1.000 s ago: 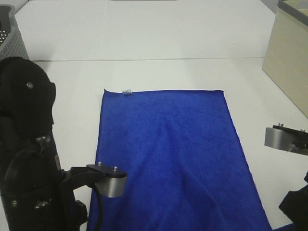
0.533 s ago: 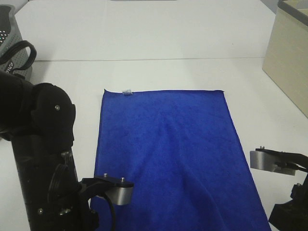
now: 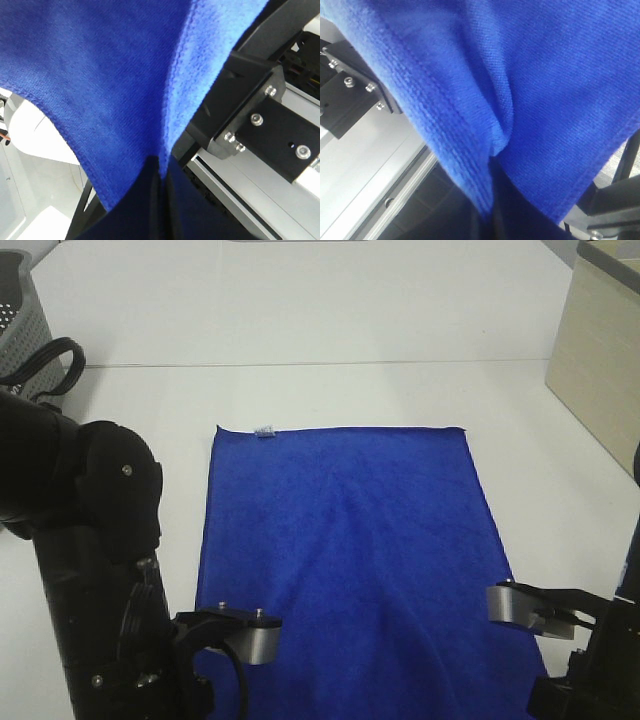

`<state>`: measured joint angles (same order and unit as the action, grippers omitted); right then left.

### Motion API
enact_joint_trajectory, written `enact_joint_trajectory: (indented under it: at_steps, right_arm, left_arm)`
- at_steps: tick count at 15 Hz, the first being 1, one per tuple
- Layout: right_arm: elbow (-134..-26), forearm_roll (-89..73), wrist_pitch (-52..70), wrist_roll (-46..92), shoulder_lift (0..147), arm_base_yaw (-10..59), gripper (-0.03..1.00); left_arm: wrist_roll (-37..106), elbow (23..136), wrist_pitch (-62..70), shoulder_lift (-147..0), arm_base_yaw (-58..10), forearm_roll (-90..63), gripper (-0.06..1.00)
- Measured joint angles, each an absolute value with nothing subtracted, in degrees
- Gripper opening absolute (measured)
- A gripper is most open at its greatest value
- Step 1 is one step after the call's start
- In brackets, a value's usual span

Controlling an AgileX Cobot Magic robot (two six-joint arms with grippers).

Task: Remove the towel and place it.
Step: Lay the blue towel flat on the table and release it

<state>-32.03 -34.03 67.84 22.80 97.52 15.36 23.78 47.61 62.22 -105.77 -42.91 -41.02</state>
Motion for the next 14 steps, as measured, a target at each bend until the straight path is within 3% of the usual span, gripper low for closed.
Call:
enact_joint_trajectory:
  at_steps: [14]
  right_arm:
    - [-32.0,-37.6,65.1,26.9,103.8,15.4,0.02]
  left_arm:
    - [20.8,49.3,62.2,-109.1,-43.0,-40.8,0.00]
